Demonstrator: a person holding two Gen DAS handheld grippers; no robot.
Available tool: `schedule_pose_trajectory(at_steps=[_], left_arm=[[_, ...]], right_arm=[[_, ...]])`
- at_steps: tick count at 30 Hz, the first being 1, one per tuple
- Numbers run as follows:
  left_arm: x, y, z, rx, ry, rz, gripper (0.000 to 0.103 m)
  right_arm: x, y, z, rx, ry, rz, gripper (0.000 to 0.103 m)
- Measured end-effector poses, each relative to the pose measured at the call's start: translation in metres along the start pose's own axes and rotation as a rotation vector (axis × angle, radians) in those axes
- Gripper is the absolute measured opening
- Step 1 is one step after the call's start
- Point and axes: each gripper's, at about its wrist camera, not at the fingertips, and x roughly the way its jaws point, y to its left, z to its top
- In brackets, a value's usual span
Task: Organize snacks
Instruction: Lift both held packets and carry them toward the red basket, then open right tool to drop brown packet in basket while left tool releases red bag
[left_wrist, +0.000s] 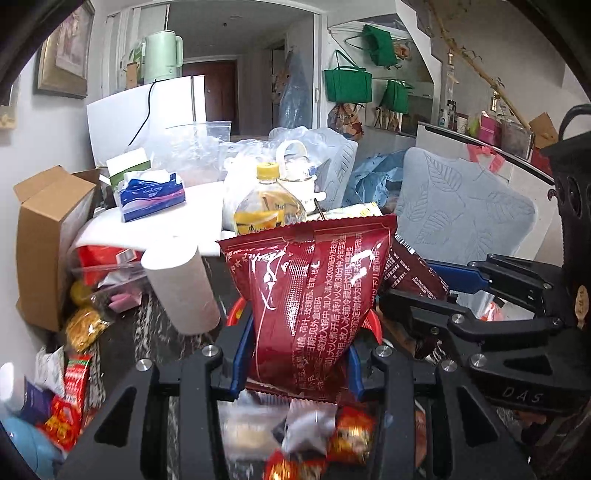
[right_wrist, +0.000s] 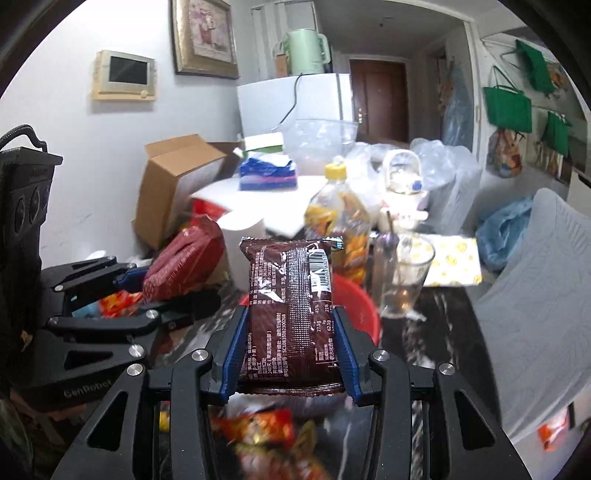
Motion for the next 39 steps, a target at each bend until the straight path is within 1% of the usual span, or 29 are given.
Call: schedule_pose_trajectory(at_steps=[5,8,12,14,18,24,26,28,32,36,37,38,39], left_arm=[[0.031,0.008,0.008,-0.03,0.005,0.018,0.041],[0.048,0.013,0.006,-0.039,0.017,0.022,0.041],[0.073,0.018,0.0,-0.035,0.066,0.041,0.041],[0.083,0.02,-0.005,-0.035,0.088,0.049,0.041],[0.096,0.019,-0.012,-0.031,0.12,0.063,0.041],[0.111,0.024,-0.019,-0.035,0.167,0.091,0.041],[0.114,0.025,-0.02,-0.037,0.172,0.099,0.041],[0.115,0.025,-0.02,-0.025,0.171,0.122,0.041],[0.118,0.024,-0.02,-0.013,0.182,0.136,0.042],[0.12,0.023,-0.019,-0.012,0.194,0.15,0.046],[0.12,0.023,-0.019,-0.015,0.197,0.155,0.047],[0.12,0.024,-0.019,-0.019,0.202,0.163,0.05],[0.121,0.025,-0.019,-0.023,0.208,0.168,0.056]], right_arm=[[0.023,-0.014,0.014,-0.007,-0.02,-0.054,0.044],[0.038,-0.023,0.018,0.005,-0.015,-0.045,0.044],[0.058,-0.03,0.018,0.016,-0.004,-0.041,0.044],[0.069,-0.032,0.012,0.024,0.03,-0.037,0.044],[0.086,-0.036,0.0,0.037,0.068,-0.032,0.044],[0.101,-0.038,-0.01,0.048,0.105,-0.031,0.044],[0.105,-0.039,-0.012,0.051,0.113,-0.032,0.044],[0.108,-0.04,-0.014,0.056,0.123,-0.033,0.044],[0.118,-0.041,-0.018,0.065,0.165,-0.034,0.045],[0.121,-0.044,-0.019,0.084,0.189,-0.031,0.047],[0.12,-0.044,-0.019,0.082,0.19,-0.034,0.049],[0.12,-0.044,-0.018,0.08,0.189,-0.038,0.051],[0.119,-0.044,-0.018,0.078,0.189,-0.049,0.055]])
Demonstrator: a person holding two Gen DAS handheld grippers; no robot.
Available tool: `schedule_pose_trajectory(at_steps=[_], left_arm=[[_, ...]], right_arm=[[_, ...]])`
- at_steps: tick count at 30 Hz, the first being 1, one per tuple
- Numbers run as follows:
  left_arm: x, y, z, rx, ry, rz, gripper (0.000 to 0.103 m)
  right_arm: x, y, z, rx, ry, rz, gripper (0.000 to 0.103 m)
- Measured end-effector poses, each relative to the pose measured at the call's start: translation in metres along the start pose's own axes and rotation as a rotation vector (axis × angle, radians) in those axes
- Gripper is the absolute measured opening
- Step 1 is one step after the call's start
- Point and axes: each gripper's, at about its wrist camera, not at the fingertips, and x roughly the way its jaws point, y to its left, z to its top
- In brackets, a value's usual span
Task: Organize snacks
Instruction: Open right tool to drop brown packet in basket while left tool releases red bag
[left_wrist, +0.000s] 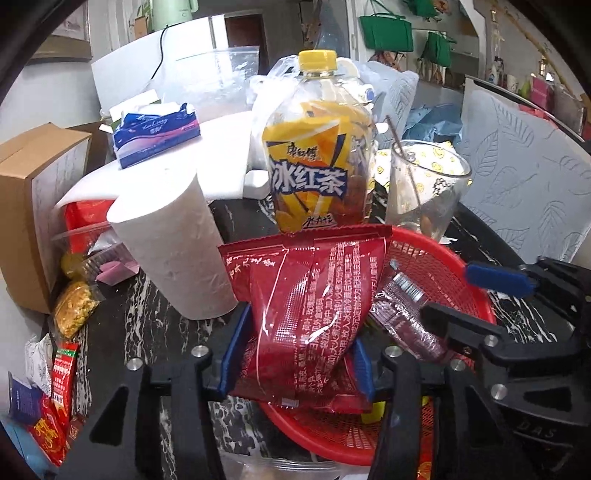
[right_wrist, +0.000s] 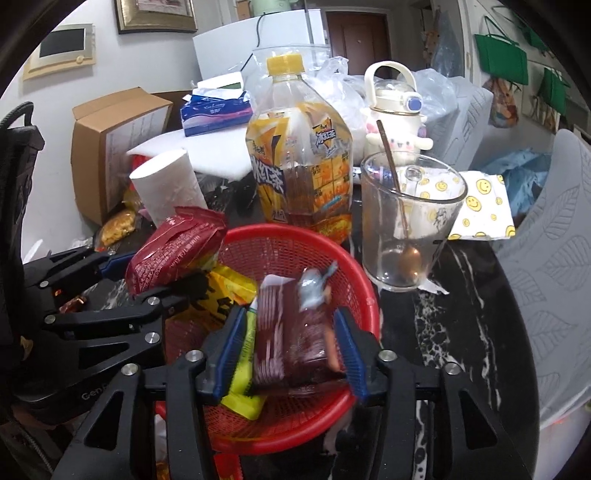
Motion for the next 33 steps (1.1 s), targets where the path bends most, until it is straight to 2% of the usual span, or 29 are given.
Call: schedule_pose_trajectory(at_steps=[1,3,7,14,21,33], left_arm=[[0.001,0.0,0.0,-0.005,0.005,0.006,0.059],[0.001,0.002,0.0,-0.013,0.01,0.012,0.065],[-0.003,0.0,0.0,-0.011,0.005,0.017,0.066],[-0.021,-0.001,0.001,-0.026,-0.021,-0.022,0.066],[-0.059,0.001,0.009,-0.032,-0.088,-0.006,0.066],[-0.142,0.013,0.013,-0.054,-0.224,0.029,0.066]], right_arm=[[0.0,-0.001,0.0,-0.001,0.001,-0.012,0.059],[-0.002,-0.003,-0.001,0.005,0.004,-0.027,0.06],[-0.003,-0.006,-0.002,0.02,0.017,-0.024,0.06],[-0.017,-0.005,-0.001,0.016,-0.01,-0.039,0.06],[-0.044,0.002,0.005,0.001,-0.054,-0.05,0.06],[-0.113,0.03,0.019,-0.05,-0.178,-0.068,0.06]])
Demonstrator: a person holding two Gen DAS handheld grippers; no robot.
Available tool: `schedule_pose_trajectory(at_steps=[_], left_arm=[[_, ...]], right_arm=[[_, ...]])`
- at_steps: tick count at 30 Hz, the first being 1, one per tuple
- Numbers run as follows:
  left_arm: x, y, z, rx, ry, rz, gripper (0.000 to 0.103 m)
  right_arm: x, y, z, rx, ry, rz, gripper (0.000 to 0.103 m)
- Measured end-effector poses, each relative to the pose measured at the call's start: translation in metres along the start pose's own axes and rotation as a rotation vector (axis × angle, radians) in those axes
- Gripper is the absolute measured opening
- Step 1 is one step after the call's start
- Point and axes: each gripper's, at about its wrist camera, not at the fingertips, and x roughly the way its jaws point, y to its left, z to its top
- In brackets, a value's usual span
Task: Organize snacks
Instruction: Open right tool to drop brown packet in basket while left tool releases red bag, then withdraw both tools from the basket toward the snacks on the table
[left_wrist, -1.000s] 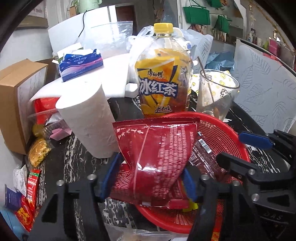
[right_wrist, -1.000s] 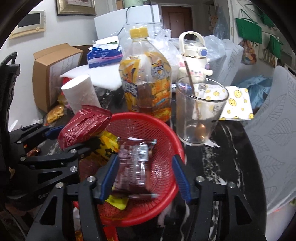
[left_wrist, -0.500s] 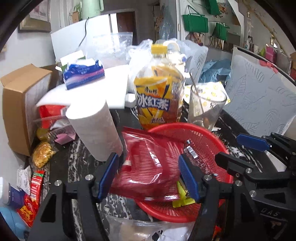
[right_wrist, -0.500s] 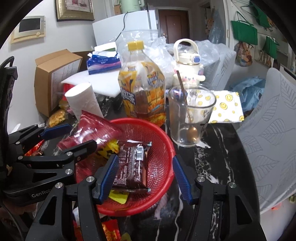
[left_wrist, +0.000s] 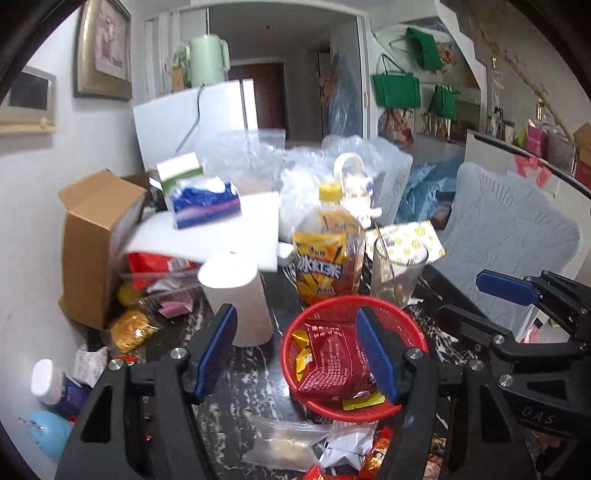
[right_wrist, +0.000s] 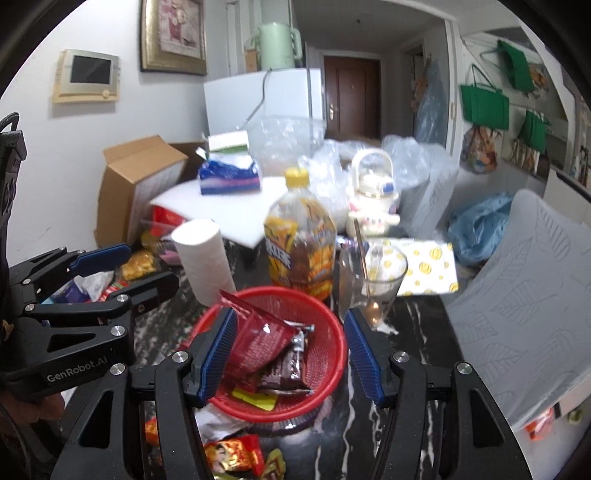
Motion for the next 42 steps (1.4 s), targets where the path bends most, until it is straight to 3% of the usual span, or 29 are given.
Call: schedule_pose_trajectory(at_steps=[12,19,31,42], left_arm=[[-0.078,0.005,-0.006,0.013,-0.096,0.024,0.066],[-0.105,0.006,-0.021,0.024,-0.108,0.028,0.066],[-0.131,0.006,-0.064,0.038,-0.09,0.004,0.066],[-0.118,0.004,-0.106,0.021,-0.006,-0.018,0.066]], right_arm=[[-0.065,0.031,0.001,-0.054,-0.088,0.011,0.063],[-0.092,0.048,-0.011,-0.076,-0.11,0.021,0.065],[-0.113,0.061,-0.05,-0.072,-0.091,0.035,0.065],[-0.101,0.069,-0.098,-0.034,0.017,0.059,0.065]])
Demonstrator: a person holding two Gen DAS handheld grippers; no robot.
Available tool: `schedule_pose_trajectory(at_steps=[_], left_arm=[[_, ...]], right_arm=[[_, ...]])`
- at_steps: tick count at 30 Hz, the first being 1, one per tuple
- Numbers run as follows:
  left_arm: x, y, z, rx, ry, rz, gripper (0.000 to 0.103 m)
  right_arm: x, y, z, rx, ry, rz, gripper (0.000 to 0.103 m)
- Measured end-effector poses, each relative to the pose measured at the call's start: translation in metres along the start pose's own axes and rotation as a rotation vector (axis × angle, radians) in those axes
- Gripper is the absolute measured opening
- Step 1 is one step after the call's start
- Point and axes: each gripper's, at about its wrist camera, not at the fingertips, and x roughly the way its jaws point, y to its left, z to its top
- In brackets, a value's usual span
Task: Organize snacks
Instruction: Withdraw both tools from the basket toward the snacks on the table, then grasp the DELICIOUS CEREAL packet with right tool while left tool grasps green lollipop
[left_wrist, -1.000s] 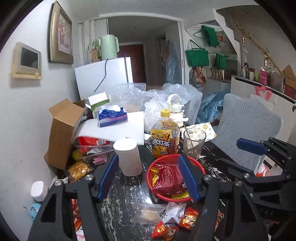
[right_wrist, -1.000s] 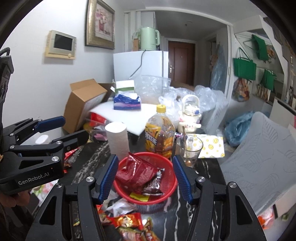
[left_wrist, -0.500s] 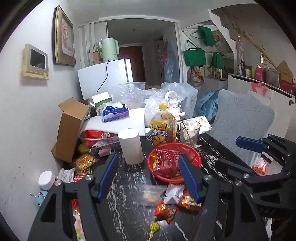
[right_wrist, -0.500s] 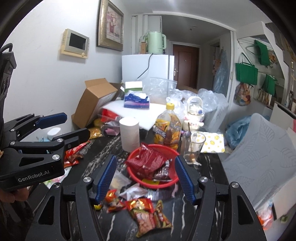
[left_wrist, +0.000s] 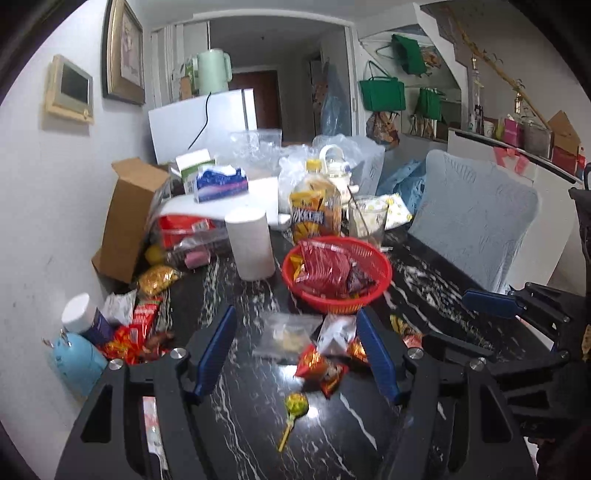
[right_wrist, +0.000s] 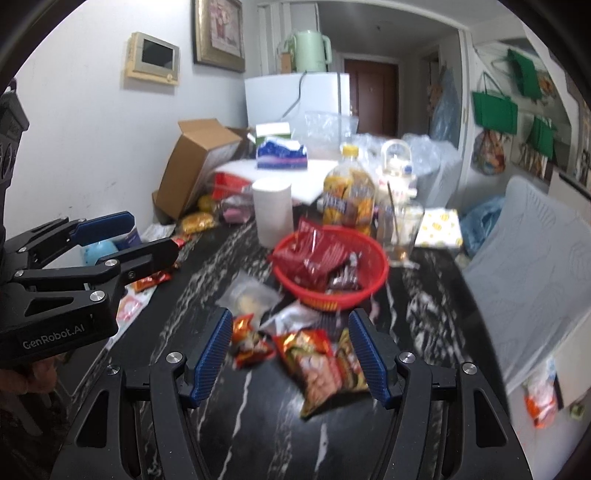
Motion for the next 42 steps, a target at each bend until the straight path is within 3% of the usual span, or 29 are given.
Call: schedule_pose_trajectory(at_steps=[19,28,42], left_arm=[[0.052,0.007,-0.058,-0.087,0.182,-0.011,0.066],[0.087,0.014,-0.081,-0.141,0.292,-0.002,0.066],[0.121,0.009,-0.097,-0.126,0.36,-0.004,0.066]], right_arm=[[0.056,-0.009,-0.051,0.07,0.177,0.047,0.066],[0.082,-0.019,-0.058,0.068,0.196,0.002,0.078],[0.11,-0.046,-0.06,0.08,0.24,-0.054,0.082]])
